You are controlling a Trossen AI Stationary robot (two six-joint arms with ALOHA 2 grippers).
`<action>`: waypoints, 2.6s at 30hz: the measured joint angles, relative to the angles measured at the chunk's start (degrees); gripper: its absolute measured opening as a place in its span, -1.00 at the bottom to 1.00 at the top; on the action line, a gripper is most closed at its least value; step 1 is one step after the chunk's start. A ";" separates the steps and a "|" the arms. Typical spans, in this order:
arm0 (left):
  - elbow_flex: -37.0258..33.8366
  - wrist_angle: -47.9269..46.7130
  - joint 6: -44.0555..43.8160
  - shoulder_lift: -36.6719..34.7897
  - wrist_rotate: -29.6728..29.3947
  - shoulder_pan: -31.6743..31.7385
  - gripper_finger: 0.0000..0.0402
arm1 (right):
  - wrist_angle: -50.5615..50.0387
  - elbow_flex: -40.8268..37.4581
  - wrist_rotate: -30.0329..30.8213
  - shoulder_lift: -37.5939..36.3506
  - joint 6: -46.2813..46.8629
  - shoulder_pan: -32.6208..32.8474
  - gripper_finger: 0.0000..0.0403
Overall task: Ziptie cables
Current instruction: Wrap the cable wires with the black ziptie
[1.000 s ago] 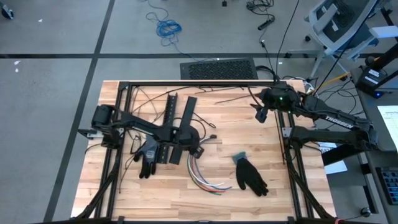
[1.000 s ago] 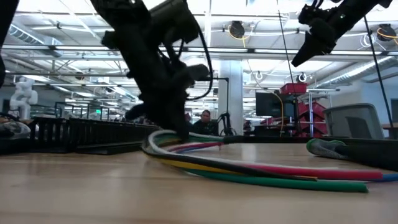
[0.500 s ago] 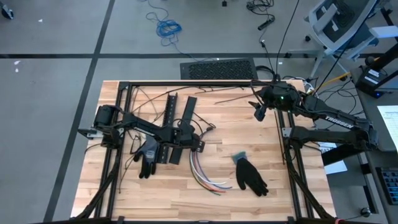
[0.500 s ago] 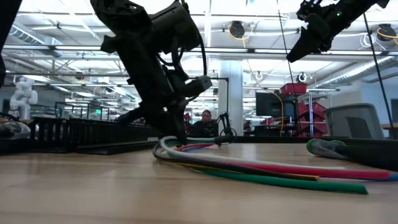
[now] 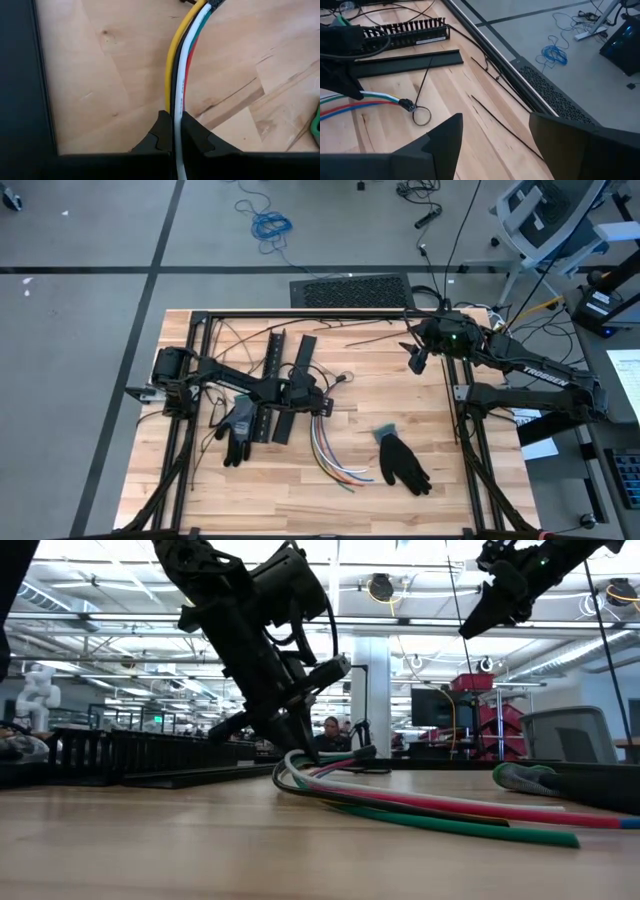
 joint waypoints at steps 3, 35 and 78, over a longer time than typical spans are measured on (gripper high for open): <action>0.00 -0.02 0.00 0.00 -0.15 0.07 -0.93 | 0.20 0.02 0.00 0.00 -0.11 -0.02 0.11; 2.25 -4.79 7.77 0.44 5.65 4.50 -0.93 | 2.24 -0.02 -0.28 0.02 -0.05 -0.02 0.11; 12.08 -21.95 32.11 -2.24 -0.88 0.51 -0.98 | 22.24 -15.45 -18.12 9.62 25.69 1.84 -0.08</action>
